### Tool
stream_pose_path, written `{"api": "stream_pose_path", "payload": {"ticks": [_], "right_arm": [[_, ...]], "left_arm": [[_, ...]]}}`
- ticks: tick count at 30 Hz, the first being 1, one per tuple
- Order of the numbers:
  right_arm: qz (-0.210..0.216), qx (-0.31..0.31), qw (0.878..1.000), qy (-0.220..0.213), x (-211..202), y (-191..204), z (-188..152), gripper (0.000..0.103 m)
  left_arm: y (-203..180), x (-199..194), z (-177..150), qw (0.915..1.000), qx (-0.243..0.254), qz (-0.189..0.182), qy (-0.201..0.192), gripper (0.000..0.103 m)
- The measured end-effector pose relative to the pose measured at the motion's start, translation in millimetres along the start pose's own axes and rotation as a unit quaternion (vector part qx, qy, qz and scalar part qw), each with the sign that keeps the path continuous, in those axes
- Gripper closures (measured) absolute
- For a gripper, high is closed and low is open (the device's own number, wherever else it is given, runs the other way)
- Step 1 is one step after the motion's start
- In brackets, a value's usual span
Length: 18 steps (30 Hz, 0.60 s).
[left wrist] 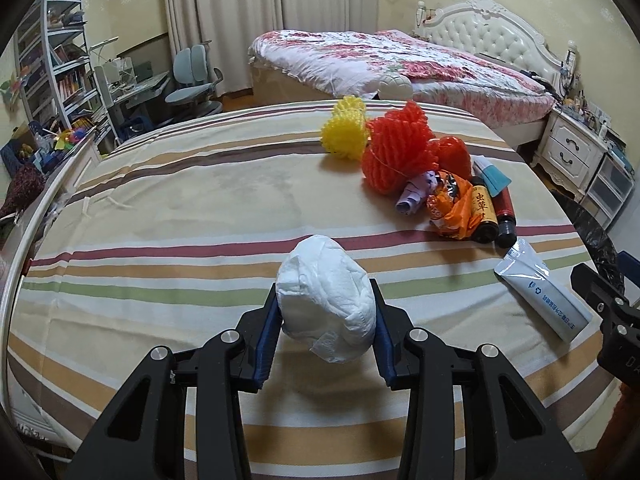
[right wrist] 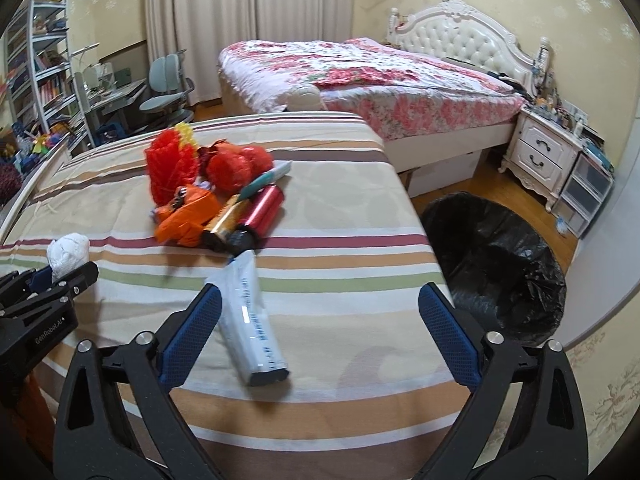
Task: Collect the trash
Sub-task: 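Grasp the white toothpaste tube with the right gripper while the left holds the tissue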
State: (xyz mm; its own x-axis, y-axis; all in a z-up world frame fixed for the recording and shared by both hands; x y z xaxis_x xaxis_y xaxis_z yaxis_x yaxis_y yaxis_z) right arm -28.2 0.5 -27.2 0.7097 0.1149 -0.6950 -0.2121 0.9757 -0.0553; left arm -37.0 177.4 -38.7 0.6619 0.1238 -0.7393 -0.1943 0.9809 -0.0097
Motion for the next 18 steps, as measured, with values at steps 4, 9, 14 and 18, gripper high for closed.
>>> {"api": "stream_pose_path", "payload": {"ticks": [4,9,14,18], "right_arm": [[0.024,-0.011,0.999,0.017,7.7,14.5,-3.4,0.028],[0.038,-0.037,0.998,0.029,14.2,32.1,-8.9,0.037],[0.051,-0.047,0.996,0.048,22.4,39.4,-16.4,0.060],[0.054,-0.047,0.997,0.043,22.7,39.5,-17.4,0.071]], "left_arm": [[6.3,-6.8,-0.1,0.9999,-0.007,0.003,-0.008,0.062],[4.5,-7.1,-3.1,0.9999,-0.005,0.003,-0.011,0.062],[3.9,-3.1,-5.3,1.0000,-0.006,-0.003,-0.006,0.062],[0.7,-1.7,-5.4,1.0000,-0.004,-0.007,-0.005,0.062]]}}
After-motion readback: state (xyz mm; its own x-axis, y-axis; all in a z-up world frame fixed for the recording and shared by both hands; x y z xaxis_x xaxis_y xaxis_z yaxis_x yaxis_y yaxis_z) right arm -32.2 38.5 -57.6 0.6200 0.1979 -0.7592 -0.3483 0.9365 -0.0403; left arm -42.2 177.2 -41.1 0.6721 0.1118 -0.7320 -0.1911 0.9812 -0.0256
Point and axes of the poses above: each gripper's, at about its wrist camera, not at the fingertips, and x roughly the way its jaws point, y to its left, z to its top, the point moved 2 cm from there along x, roughly the way its jaws point, and after that the axes turned 3 degrees about -z, right-handed, at the moved point
